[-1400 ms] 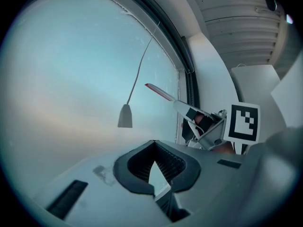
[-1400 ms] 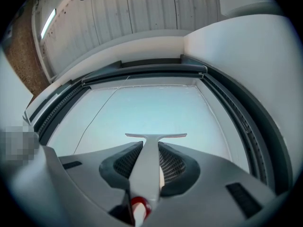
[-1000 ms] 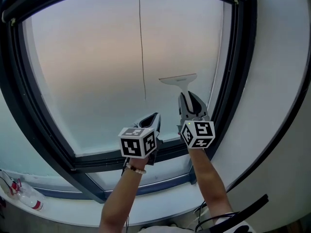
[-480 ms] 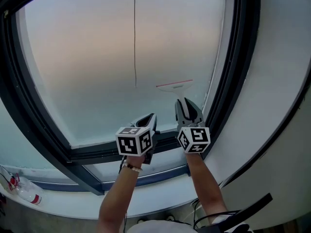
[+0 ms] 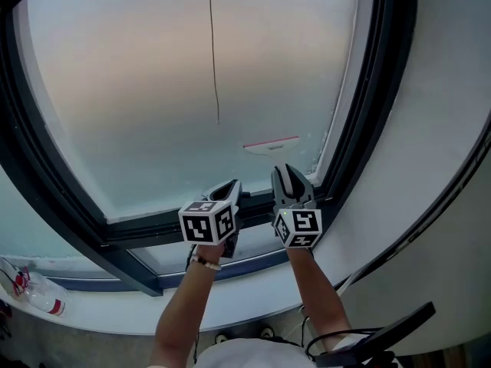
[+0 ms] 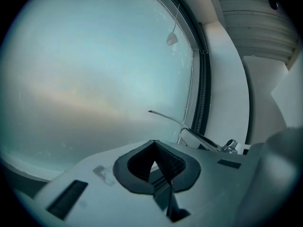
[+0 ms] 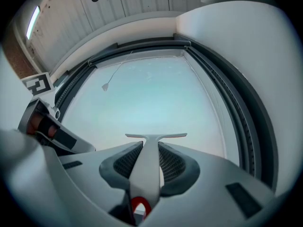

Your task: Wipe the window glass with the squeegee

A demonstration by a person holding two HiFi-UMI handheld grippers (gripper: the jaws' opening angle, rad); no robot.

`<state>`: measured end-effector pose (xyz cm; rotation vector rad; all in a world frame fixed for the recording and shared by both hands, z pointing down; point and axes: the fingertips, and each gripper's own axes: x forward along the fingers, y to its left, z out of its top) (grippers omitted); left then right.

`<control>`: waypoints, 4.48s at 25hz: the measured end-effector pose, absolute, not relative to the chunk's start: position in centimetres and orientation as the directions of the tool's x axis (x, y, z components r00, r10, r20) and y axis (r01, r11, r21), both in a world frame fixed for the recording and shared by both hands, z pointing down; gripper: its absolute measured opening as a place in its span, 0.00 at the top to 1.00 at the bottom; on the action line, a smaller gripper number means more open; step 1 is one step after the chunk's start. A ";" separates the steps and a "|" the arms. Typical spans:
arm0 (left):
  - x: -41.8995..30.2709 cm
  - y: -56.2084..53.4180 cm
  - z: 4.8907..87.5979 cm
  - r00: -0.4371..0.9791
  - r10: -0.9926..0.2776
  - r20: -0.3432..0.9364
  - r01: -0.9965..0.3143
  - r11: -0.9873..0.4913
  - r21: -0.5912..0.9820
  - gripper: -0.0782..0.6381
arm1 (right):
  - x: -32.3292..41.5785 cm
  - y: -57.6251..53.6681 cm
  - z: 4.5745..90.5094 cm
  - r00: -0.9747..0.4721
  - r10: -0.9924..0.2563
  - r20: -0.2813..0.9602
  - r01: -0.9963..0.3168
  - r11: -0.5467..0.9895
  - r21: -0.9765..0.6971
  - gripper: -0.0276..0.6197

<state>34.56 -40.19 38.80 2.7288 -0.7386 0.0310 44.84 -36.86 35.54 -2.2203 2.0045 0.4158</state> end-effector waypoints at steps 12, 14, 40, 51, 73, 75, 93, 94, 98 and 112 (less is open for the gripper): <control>33.6 -39.9 44.3 0.857 -0.478 0.195 -0.516 -0.792 0.327 0.89 | 45.2 -36.6 45.4 0.104 -0.985 -0.136 -0.994 -0.109 0.028 0.83; 33.8 -39.7 45.0 0.858 -0.471 0.205 -0.514 -0.792 0.330 0.89 | 45.5 -36.6 46.5 0.103 -0.988 -0.115 -0.994 -0.105 0.016 0.83; 37.8 -37.2 43.4 0.903 -0.385 0.189 -0.427 -0.846 0.318 0.89 | 47.5 -35.6 44.2 0.103 -0.987 -0.125 -0.994 -0.106 0.013 0.83; 43.2 -36.1 27.0 0.937 -0.349 0.009 -0.347 -0.927 0.145 0.89 | 51.9 -33.8 21.0 0.111 -0.922 -0.371 -0.978 -0.168 0.126 0.83; 48.1 -37.4 7.5 0.925 -0.320 -0.206 -0.338 -0.939 -0.058 0.89 | 55.2 -34.2 -6.4 0.029 -0.778 -0.627 -0.968 -0.178 0.176 0.83; 48.5 -37.6 7.6 0.929 -0.312 -0.201 -0.329 -0.943 -0.055 0.89 | 55.4 -34.4 -7.7 0.021 -0.777 -0.629 -0.971 -0.166 0.172 0.83; 48.5 -37.8 9.6 0.942 -0.274 -0.195 -0.282 -0.959 -0.017 0.89 | 55.9 -35.8 -6.5 0.008 -0.787 -0.616 -0.986 -0.109 0.128 0.83; 48.4 -37.8 9.9 0.942 -0.273 -0.196 -0.282 -0.959 -0.014 0.89 | 55.9 -35.8 -5.9 0.007 -0.789 -0.614 -0.986 -0.109 0.129 0.83; 48.1 -37.3 11.5 0.943 -0.274 -0.190 -0.282 -0.959 -0.014 0.89 | 56.0 -35.5 -3.1 0.023 -0.799 -0.601 -0.981 -0.135 0.142 0.83; 47.3 -36.1 18.5 0.956 -0.269 -0.118 -0.266 -0.963 0.041 0.89 | 56.0 -35.0 8.3 0.049 -0.859 -0.510 -0.982 -0.135 0.133 0.83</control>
